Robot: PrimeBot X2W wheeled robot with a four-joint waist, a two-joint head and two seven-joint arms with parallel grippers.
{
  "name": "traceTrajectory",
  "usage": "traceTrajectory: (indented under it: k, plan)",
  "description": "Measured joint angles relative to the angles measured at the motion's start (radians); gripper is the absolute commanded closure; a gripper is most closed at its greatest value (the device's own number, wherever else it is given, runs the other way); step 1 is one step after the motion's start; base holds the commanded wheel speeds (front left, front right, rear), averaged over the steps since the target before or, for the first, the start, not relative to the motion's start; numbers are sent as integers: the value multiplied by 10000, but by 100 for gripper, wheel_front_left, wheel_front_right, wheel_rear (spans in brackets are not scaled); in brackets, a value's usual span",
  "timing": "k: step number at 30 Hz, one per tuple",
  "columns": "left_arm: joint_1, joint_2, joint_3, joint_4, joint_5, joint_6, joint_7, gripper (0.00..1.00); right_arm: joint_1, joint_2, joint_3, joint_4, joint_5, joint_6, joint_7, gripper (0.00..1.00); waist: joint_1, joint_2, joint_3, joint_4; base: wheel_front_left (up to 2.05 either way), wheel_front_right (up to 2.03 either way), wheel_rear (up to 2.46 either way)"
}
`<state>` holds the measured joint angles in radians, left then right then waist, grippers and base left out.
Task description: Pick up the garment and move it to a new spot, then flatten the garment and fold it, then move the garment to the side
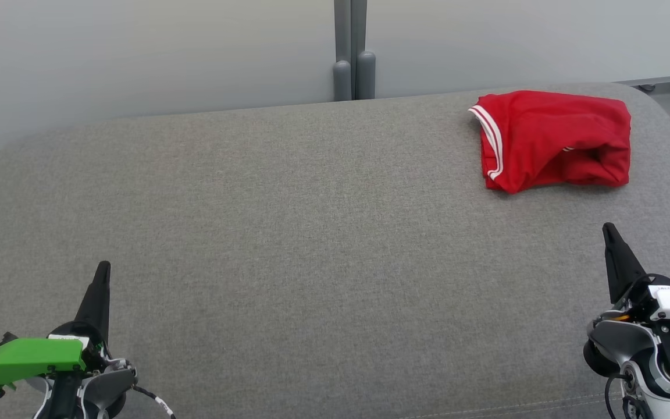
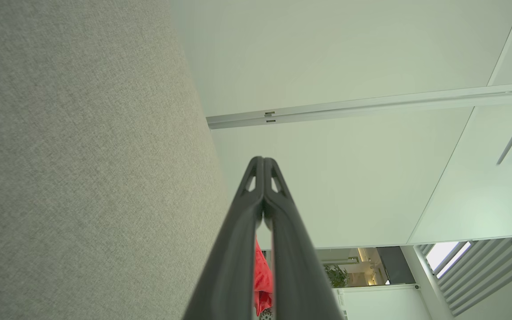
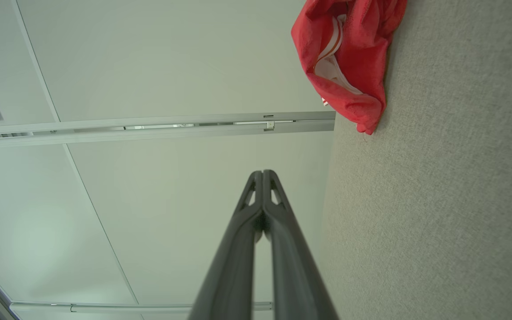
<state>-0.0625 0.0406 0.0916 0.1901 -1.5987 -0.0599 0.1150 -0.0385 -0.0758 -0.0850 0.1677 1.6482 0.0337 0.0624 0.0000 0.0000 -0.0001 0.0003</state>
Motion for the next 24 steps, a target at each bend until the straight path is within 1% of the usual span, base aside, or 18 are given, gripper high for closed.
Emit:
traceTrajectory:
  k: [20, 24]
  plan:
    - [1, 0, -6, -36, 0, 4, -2, 100, -40, 10, -4, 17, 0, 13, 0, 100, 0, 0, 0, -1, 0, 0, 0]
    - [1, 0, -6, -40, 0, 77, -2, 100, -48, 10, -6, 21, 0, 13, 0, 100, 0, 0, 0, -1, 0, 0, 0]
